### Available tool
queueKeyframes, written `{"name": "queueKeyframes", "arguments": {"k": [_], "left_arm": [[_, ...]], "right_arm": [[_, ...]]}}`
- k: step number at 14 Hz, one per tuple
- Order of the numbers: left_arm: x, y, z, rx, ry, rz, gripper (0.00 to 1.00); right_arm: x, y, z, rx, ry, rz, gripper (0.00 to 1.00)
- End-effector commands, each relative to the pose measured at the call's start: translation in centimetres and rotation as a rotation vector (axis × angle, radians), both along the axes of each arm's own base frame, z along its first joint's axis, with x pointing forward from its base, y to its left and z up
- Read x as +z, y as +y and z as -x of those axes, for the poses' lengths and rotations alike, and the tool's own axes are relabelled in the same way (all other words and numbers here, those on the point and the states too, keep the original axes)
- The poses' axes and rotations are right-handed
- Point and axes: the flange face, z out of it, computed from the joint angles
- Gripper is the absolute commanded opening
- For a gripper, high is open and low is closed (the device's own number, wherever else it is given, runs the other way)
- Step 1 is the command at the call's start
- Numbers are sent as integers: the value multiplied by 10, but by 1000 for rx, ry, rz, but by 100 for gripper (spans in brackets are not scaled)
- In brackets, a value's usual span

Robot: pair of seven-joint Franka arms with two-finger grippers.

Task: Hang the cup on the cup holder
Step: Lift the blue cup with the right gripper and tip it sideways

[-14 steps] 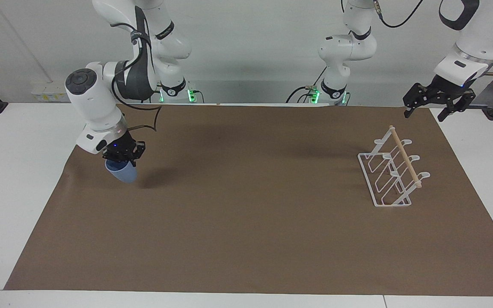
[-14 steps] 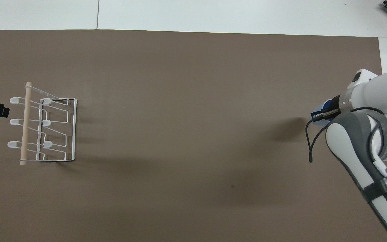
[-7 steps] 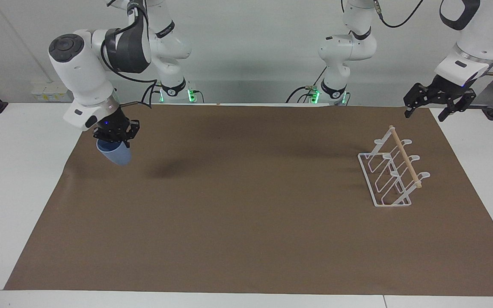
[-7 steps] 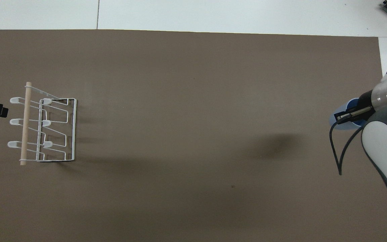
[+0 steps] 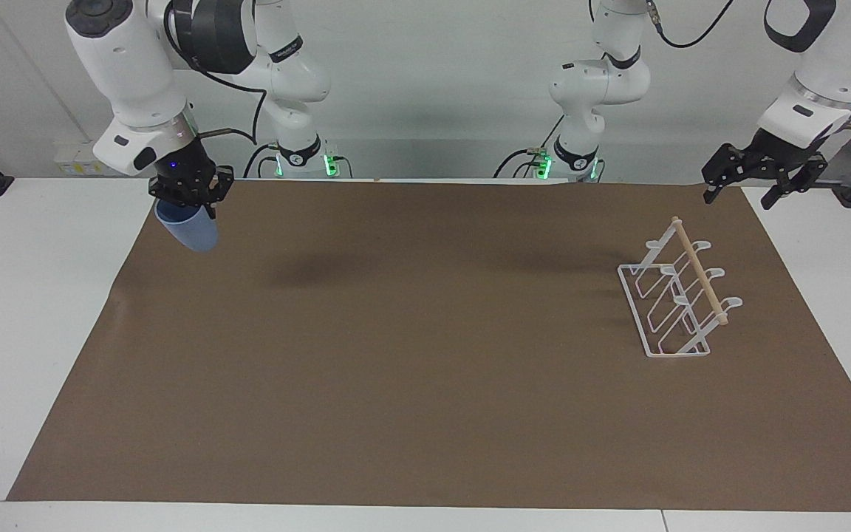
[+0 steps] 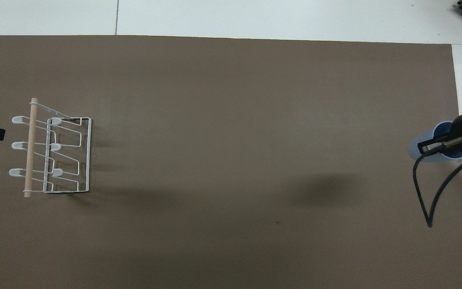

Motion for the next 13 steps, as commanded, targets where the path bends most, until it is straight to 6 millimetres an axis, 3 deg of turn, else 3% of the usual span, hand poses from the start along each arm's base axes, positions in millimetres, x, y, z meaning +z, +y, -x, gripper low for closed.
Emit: {"name": "queueKeyframes", "arguments": {"k": [1, 4, 9, 13], "left_arm": [[2, 2, 8, 0, 2, -8, 100], [2, -12, 7, -28, -1, -7, 100], [3, -40, 6, -97, -6, 1, 100], [4, -60, 6, -356, -29, 65, 100]], "right_arm": [[21, 3, -1, 28, -18, -20, 0], [34, 17, -2, 53, -47, -20, 0], [38, 35, -1, 56, -56, -157, 0], [42, 58, 0, 28, -63, -282, 0]]}}
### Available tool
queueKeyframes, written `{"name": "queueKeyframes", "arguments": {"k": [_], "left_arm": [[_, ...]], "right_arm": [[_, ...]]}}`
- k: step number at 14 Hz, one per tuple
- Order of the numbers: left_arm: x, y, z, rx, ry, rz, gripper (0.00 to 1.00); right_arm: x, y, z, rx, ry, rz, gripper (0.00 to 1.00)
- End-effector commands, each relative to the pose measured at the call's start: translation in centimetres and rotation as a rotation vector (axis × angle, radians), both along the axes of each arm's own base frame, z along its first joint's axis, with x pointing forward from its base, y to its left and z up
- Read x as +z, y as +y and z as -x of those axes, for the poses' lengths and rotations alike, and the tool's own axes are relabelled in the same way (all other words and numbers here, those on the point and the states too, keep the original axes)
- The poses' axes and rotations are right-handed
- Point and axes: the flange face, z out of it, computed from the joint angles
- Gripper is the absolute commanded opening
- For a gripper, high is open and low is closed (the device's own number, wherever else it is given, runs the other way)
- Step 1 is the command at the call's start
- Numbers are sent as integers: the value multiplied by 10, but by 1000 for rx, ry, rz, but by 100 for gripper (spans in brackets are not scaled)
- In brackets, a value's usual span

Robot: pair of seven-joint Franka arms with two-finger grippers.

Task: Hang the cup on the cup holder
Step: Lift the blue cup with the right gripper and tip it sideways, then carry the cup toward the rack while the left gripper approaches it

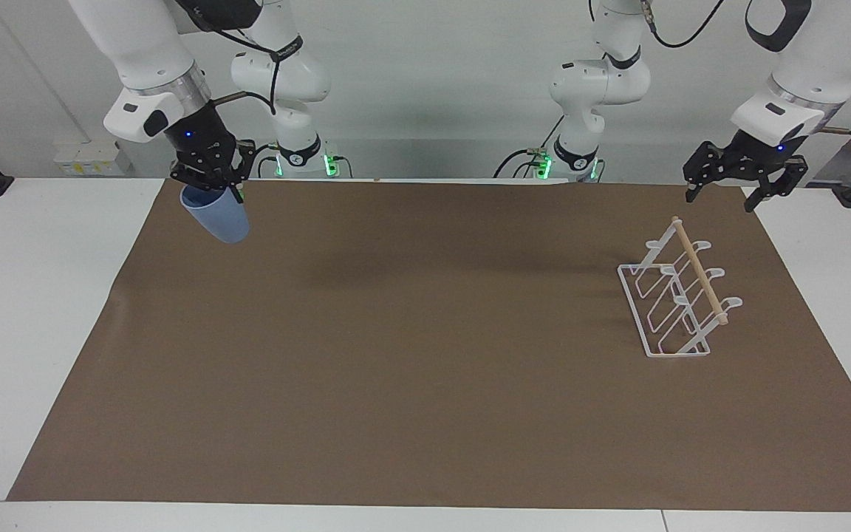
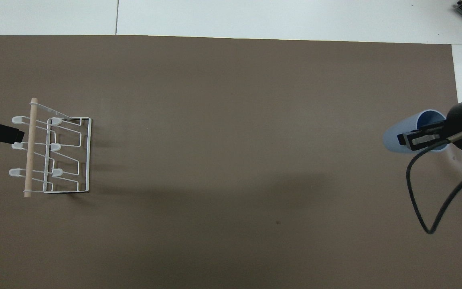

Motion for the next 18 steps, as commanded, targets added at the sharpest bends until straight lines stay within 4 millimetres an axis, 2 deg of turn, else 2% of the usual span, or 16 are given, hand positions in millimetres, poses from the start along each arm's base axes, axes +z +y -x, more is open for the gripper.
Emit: {"name": "queueKeyframes", "arguments": {"k": [1, 4, 6, 8, 10, 12, 13, 16, 18], "left_arm": [[3, -8, 5, -173, -29, 52, 100], [4, -17, 2, -410, -82, 78, 100], [6, -35, 3, -537, -110, 125, 100], [7, -44, 1, -641, -148, 140, 100], [9, -68, 3, -778, -176, 138, 100], [11, -94, 6, -841, -197, 146, 100], [12, -101, 7, -850, -203, 156, 100], [14, -113, 10, -870, -225, 225, 100], [12, -122, 12, -962, -257, 263, 100]], "right_arm": [[8, 20, 3, -32, 7, -80, 0], [10, 54, 7, -175, 67, -153, 0], [13, 73, 11, -279, 116, -210, 0], [14, 84, 14, -365, 163, -256, 0], [16, 102, 20, -391, 190, -267, 0], [18, 121, 26, -414, 219, -284, 0], [19, 129, 27, -442, 230, -304, 0], [28, 160, 30, -509, 240, -382, 0], [32, 178, 32, -587, 256, -412, 0]]}}
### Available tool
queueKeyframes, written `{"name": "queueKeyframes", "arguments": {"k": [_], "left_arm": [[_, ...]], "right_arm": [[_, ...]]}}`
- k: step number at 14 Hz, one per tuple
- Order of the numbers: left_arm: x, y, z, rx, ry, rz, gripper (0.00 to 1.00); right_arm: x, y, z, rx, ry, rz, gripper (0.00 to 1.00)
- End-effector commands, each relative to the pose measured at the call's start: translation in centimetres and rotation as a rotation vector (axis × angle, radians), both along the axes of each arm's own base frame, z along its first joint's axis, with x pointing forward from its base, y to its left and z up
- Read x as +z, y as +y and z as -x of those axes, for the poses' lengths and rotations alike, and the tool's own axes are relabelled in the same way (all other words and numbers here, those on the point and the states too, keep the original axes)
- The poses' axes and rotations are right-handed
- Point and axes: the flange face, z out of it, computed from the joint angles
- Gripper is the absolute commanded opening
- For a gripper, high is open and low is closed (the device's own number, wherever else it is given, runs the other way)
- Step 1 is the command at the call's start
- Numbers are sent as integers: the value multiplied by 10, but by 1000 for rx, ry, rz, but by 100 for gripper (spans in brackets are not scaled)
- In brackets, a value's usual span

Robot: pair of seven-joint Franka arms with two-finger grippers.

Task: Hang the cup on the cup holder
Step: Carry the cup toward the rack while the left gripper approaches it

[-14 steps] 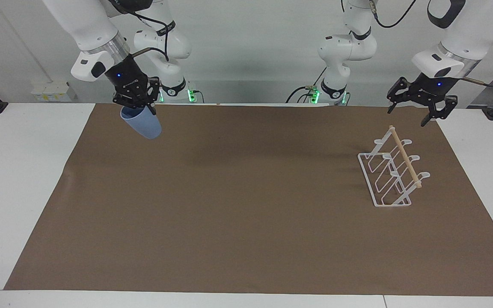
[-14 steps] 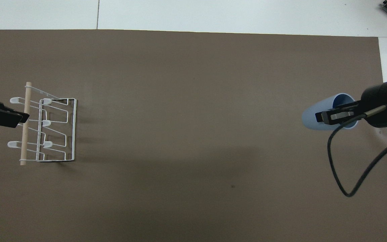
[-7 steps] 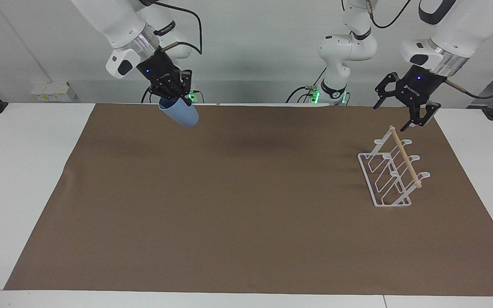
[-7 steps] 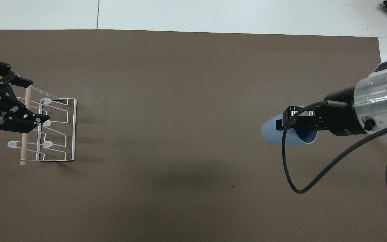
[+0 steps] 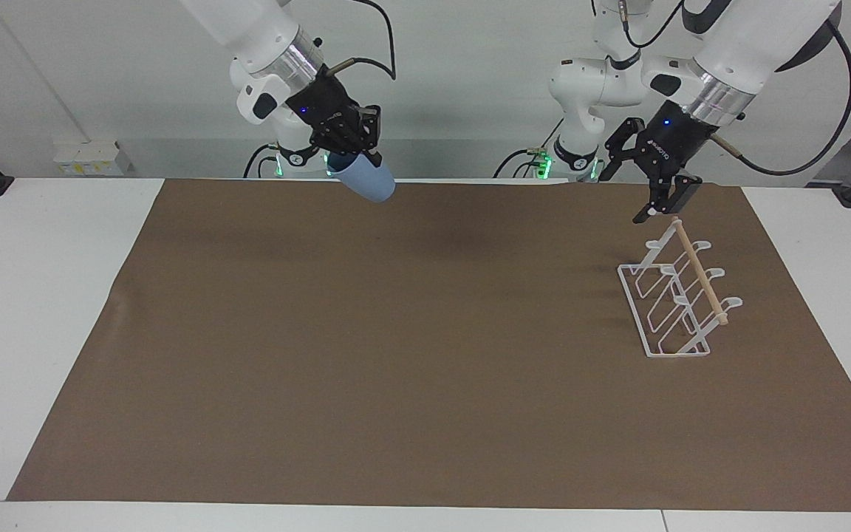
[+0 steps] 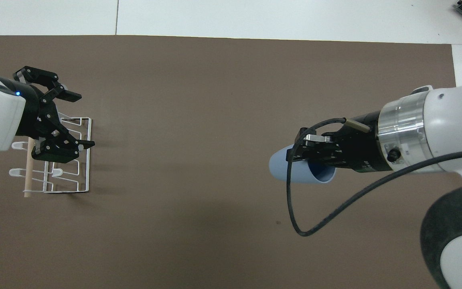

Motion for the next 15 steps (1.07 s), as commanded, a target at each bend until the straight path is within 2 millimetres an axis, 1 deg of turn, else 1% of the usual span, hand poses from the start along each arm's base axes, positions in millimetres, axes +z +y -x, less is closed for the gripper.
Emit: {"name": "queueKeyframes", "arguments": {"k": [1, 2, 4, 7, 11, 13, 15], "left_arm": [[-5, -6, 6, -104, -41, 57, 100], [-5, -7, 9, -109, -39, 73, 100], [-11, -8, 13, -116, -24, 124, 100], [-25, -4, 9, -121, -10, 210, 100], [-41, -4, 9, -156, 7, 310, 100], [-43, -7, 11, -172, 7, 333, 100], [-41, -15, 13, -181, 3, 345, 100]], "right_arm": [[8, 15, 5, -129, 46, -48, 0], [10, 24, 8, -162, 73, -72, 0], [10, 30, 8, -208, 93, -101, 0], [10, 49, 11, -252, 116, -137, 0], [4, 84, 20, -330, 156, -177, 0], [3, 102, 23, -380, 162, -205, 0], [1, 113, 21, -424, 168, -243, 0]]}}
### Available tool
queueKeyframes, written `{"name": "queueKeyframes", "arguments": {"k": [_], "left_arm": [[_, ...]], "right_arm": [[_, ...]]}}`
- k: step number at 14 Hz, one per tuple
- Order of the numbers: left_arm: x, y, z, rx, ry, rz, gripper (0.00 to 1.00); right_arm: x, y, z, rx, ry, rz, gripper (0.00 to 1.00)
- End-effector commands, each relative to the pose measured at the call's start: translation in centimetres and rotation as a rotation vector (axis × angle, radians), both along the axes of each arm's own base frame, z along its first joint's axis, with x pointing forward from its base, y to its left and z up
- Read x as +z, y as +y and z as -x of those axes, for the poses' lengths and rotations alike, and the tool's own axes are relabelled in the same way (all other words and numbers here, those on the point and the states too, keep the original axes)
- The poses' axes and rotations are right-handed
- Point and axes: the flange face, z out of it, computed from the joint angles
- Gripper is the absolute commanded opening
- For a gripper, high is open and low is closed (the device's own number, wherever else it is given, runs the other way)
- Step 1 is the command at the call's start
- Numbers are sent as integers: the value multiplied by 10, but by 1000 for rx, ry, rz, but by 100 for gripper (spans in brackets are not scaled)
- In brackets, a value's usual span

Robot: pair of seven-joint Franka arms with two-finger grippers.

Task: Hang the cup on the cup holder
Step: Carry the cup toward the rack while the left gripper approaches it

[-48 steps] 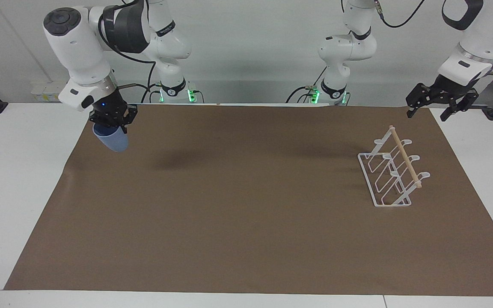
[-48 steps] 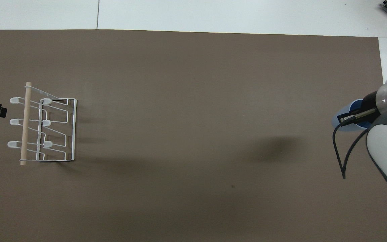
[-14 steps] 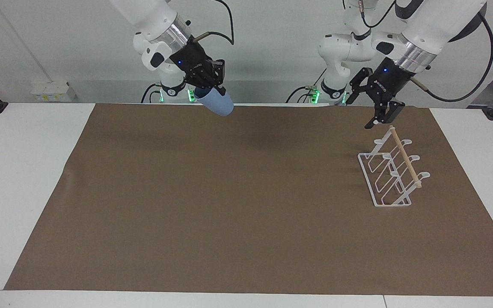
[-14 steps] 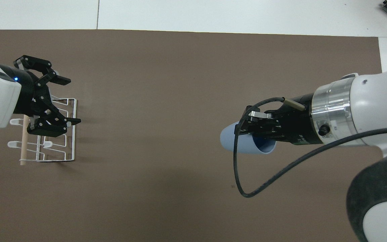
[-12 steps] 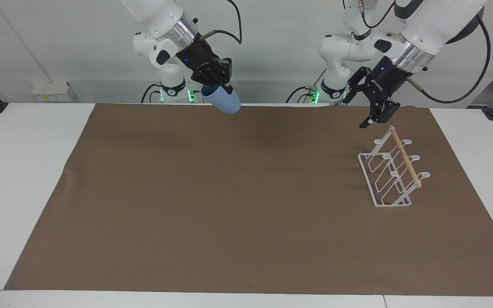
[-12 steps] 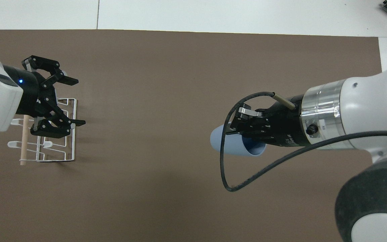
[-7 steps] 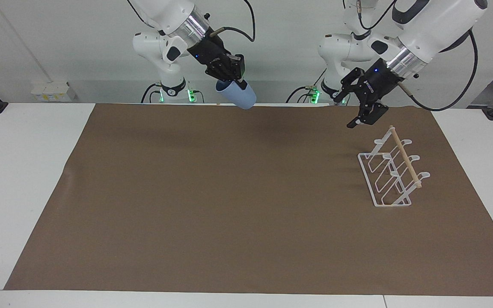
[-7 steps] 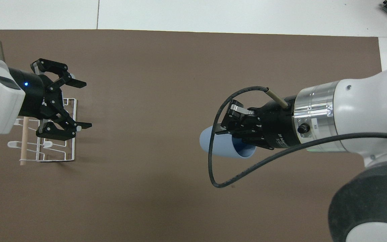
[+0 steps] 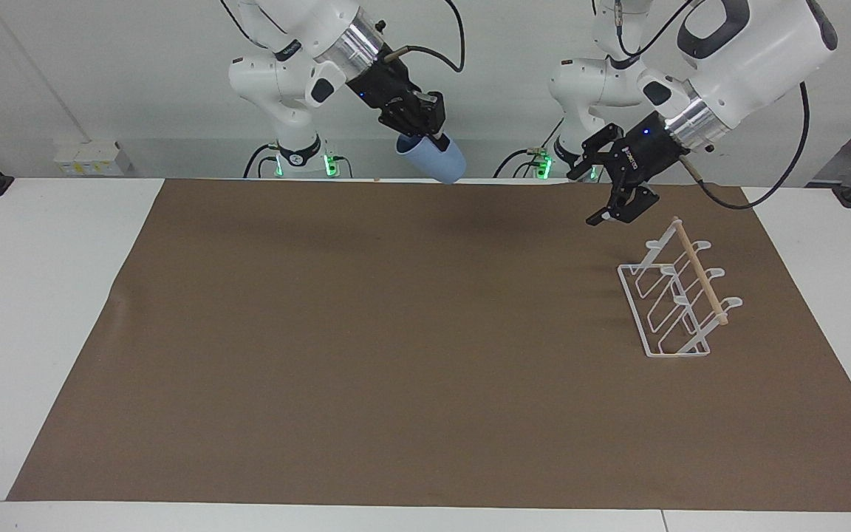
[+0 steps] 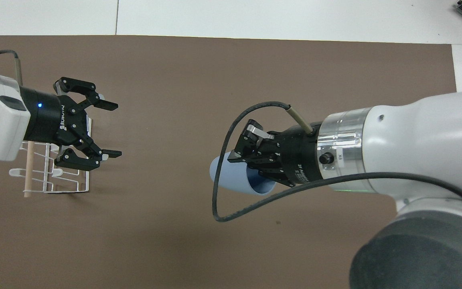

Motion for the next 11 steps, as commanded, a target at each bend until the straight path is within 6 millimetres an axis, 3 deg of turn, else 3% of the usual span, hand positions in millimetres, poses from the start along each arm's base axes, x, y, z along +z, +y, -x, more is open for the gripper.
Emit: {"name": "queueKeyframes", "arguments": {"k": [1, 5, 11], "left_arm": [[3, -5, 10, -9, -31, 29, 100], [3, -28, 16, -45, -40, 32, 100], [8, -57, 28, -96, -42, 42, 100]], "right_arm": [[-4, 11, -2, -68, 26, -69, 0], [-6, 26, -2, -129, 29, -107, 0], [-6, 30, -3, -178, 64, -138, 0]]}}
